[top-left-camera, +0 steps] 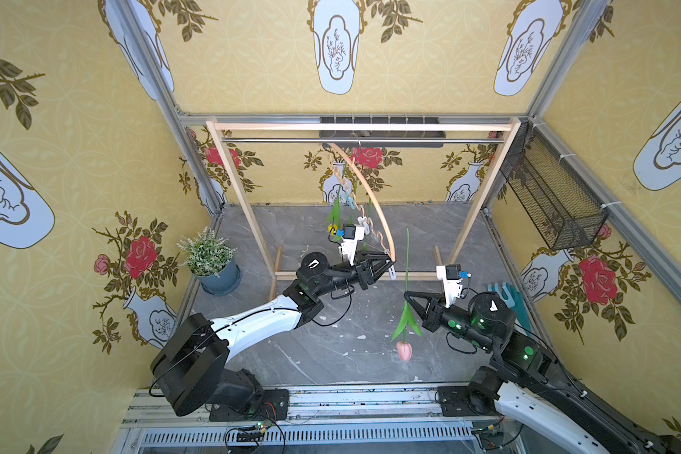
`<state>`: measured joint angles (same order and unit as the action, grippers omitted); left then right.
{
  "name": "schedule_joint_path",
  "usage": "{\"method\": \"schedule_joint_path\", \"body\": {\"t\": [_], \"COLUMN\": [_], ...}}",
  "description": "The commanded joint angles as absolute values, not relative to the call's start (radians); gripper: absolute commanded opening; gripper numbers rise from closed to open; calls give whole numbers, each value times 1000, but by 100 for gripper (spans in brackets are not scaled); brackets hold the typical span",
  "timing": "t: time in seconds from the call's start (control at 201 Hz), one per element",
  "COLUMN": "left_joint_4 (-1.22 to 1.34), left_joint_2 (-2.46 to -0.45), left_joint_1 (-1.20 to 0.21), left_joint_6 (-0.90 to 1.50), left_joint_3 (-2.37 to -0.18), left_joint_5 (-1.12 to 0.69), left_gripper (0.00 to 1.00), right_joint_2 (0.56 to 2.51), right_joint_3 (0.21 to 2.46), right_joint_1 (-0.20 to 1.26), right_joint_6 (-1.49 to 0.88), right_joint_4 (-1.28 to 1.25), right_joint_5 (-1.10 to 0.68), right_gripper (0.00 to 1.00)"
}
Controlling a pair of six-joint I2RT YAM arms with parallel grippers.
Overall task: Dry the flowers on a clothes hanger
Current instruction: Clamp the flower onto the hanger.
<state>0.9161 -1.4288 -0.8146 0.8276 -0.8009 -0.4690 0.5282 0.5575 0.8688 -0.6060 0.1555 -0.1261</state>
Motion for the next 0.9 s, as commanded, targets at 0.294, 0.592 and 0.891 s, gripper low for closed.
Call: {"method": "schedule_joint_path", "body": {"t": [0.294, 0.592, 0.891], "left_joint_4": [1047, 1074, 1093], "left_joint_2": [-1440, -1439, -1439], "left_joint_1": [-837, -845, -849], "left_joint_6": [888, 888, 891], "left_joint_3": [-795, -785, -779], "left_joint_5": [-410, -392, -397], "left_gripper": [2, 1, 0], "right_joint_2": [549, 540, 586], "right_joint_3": [574, 536, 569], "right_joint_1": [874, 888, 893], "right_joint_6": [-605, -630, -640], "right_joint_4": [97, 27, -17], "right_joint_5": [-124, -133, -141], "right_gripper": [0, 0, 0]}}
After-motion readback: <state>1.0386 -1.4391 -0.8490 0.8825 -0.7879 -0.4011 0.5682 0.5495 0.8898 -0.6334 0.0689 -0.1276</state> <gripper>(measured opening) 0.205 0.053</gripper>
